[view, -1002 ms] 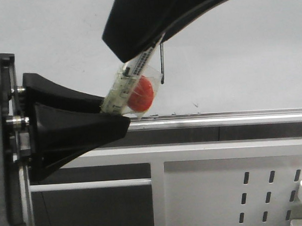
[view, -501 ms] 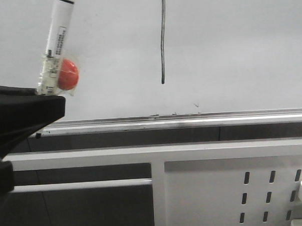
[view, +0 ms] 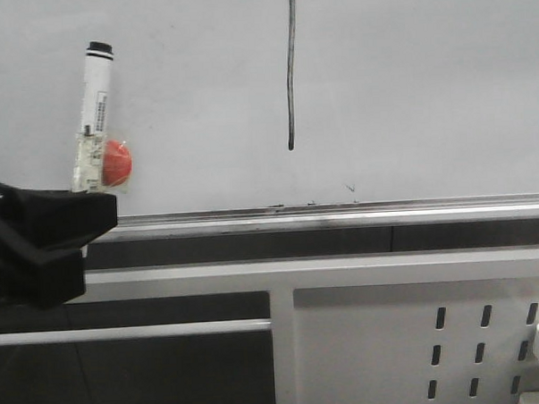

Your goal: Write number 1 on whiteboard

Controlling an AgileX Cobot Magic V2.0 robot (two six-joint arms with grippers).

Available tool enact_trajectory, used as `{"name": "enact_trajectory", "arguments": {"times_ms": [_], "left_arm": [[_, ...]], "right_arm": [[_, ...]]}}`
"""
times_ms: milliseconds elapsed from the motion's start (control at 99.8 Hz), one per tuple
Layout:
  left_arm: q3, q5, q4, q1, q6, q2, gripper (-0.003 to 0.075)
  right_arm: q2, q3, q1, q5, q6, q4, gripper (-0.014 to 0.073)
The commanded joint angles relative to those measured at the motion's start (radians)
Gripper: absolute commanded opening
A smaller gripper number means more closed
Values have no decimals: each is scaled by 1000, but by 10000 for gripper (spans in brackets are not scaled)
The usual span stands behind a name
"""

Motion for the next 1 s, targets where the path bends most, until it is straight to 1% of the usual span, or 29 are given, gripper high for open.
{"name": "enact_trajectory", "arguments": {"times_ms": [0, 120, 291, 411, 591, 701, 992], "left_arm": [[-51, -231, -43, -22, -12, -15, -20], [-91, -231, -119, -33, -10, -15, -20], [-112, -229, -127, -33, -8, -15, -20], [-126, -229, -159, -33, -8, 9, -20], [-181, -230, -158, -33, -15, 73, -20], [-205, -230, -158, -33, -15, 75, -20], [-209, -230, -158, -33, -15, 75, -20]], "right_arm": [[2, -19, -6, -65, 1, -4, -70], [2, -5, -6, -65, 1, -6, -70], [2, 5, -6, -69, 1, -15, -70], [2, 5, -6, -72, 1, -28, -70], [2, 5, -6, -74, 1, -38, -70], [2, 5, -6, -72, 1, -38, -70], [2, 5, -6, -70, 1, -38, -70]]}}
